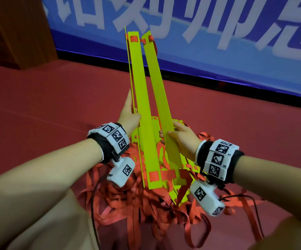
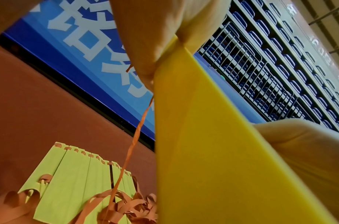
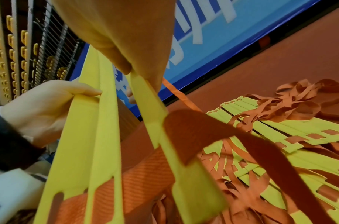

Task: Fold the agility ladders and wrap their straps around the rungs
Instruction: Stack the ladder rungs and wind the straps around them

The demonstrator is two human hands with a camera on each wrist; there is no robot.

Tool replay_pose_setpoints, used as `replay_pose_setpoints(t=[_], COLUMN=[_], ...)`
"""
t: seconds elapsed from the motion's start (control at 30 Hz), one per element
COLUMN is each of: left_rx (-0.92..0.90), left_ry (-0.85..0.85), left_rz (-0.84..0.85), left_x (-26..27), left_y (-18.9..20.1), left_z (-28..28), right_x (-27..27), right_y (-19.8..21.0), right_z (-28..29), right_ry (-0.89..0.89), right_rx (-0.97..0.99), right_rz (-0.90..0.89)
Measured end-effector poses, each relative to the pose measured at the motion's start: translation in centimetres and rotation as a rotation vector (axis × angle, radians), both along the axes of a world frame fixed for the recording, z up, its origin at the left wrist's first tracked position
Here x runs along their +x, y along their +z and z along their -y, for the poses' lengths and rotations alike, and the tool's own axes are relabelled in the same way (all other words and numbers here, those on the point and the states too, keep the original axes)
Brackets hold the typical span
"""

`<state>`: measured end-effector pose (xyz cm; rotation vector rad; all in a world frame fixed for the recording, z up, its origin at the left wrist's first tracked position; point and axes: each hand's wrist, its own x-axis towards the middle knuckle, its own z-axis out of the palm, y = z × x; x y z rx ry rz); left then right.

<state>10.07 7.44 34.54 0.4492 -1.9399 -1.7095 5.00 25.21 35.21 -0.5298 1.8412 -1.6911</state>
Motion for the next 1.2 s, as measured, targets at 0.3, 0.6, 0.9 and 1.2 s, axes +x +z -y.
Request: replay_pose_setpoints(t=[0.3, 0.6, 0.9, 1.2], left_rx=[0.081, 0.038, 0.031, 0.178], left_ry=[-0.015, 0.018, 0.000, -0.051], left_rz=[-0.050, -0.097, -0.103, -0.197], left_x=[-0.4, 0.4, 0.3, -0.2], left_y=[0.2, 0.9, 2.3, 2.2], left_z=[-1.0, -0.4, -1.6, -2.1], right_x=[1.1, 1.2, 1.9, 3.1], right_y=[0.1, 0.8, 0.6, 0.8], right_z=[0.1, 0.2, 0.1, 0.2], right_ry=[0.190, 0.329, 0.406, 0.454], right_rx=[0.018, 0.035, 0.196, 0.294], right_rz=[-0.030, -0.213, -0.549, -0.647])
